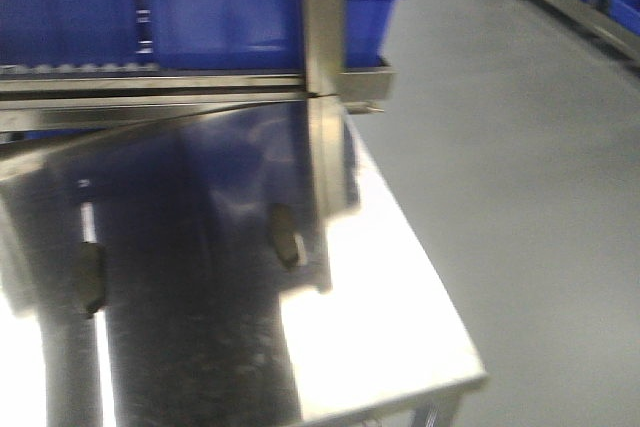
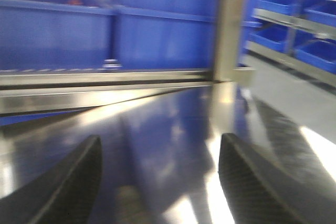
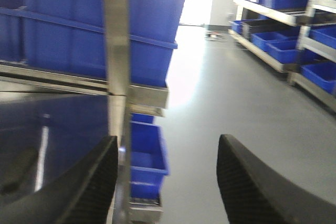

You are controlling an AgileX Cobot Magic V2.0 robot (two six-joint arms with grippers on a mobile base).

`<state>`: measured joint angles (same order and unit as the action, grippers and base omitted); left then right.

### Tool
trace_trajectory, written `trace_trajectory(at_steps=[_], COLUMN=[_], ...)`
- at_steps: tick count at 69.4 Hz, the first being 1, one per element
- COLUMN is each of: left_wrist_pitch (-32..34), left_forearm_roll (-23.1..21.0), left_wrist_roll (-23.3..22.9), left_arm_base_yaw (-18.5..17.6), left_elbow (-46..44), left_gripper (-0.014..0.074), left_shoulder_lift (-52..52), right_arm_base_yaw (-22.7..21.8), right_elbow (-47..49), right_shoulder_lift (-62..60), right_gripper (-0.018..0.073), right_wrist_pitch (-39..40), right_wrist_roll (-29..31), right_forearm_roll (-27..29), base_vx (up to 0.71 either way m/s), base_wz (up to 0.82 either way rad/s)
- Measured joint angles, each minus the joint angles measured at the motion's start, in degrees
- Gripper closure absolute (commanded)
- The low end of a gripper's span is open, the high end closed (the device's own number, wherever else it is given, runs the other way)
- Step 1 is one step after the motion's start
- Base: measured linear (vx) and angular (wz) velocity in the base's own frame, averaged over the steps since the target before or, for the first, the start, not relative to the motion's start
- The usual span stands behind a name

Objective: Move and align brake pads A on conveyor

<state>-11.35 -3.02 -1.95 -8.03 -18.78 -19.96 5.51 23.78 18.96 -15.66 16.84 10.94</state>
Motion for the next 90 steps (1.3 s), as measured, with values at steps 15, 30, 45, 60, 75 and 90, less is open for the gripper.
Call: trace_trajectory(at_steps=[15, 30, 45, 60, 75, 90], left_wrist_pitch=[0.0, 0.0, 0.0, 0.0, 0.0, 0.0], left_forearm_roll=[0.0, 0.0, 0.0, 0.0, 0.0, 0.0], left_wrist_roll=[0.0, 0.0, 0.0, 0.0, 0.0, 0.0], left_arm_base_yaw=[0.0, 0.0, 0.0, 0.0, 0.0, 0.0], left_elbow=[0.0, 0.0, 0.0, 0.0, 0.0, 0.0], left_gripper=[0.0132, 0.0132, 0.0132, 0.0132, 0.0132, 0.0132], left_shoulder_lift=[0.0, 0.0, 0.0, 0.0, 0.0, 0.0], right_arm_base_yaw=[0.0, 0.0, 0.0, 0.0, 0.0, 0.0], right_elbow=[0.0, 0.0, 0.0, 0.0, 0.0, 0.0], right_shoulder_lift=[0.0, 0.0, 0.0, 0.0, 0.0, 0.0], right_gripper=[0.0144, 0.0144, 0.0144, 0.0144, 0.0144, 0.0144], right_wrist_pitch=[0.0, 0.0, 0.0, 0.0, 0.0, 0.0], right_wrist_roll=[0.0, 0.0, 0.0, 0.0, 0.0, 0.0], right_forearm_roll=[0.0, 0.0, 0.0, 0.0, 0.0, 0.0], base_vx=[0.12, 0.07, 0.03, 0.0, -0.02, -0.01], base_wz=[0.63, 0.34, 0.17, 0.05, -0.03, 0.03])
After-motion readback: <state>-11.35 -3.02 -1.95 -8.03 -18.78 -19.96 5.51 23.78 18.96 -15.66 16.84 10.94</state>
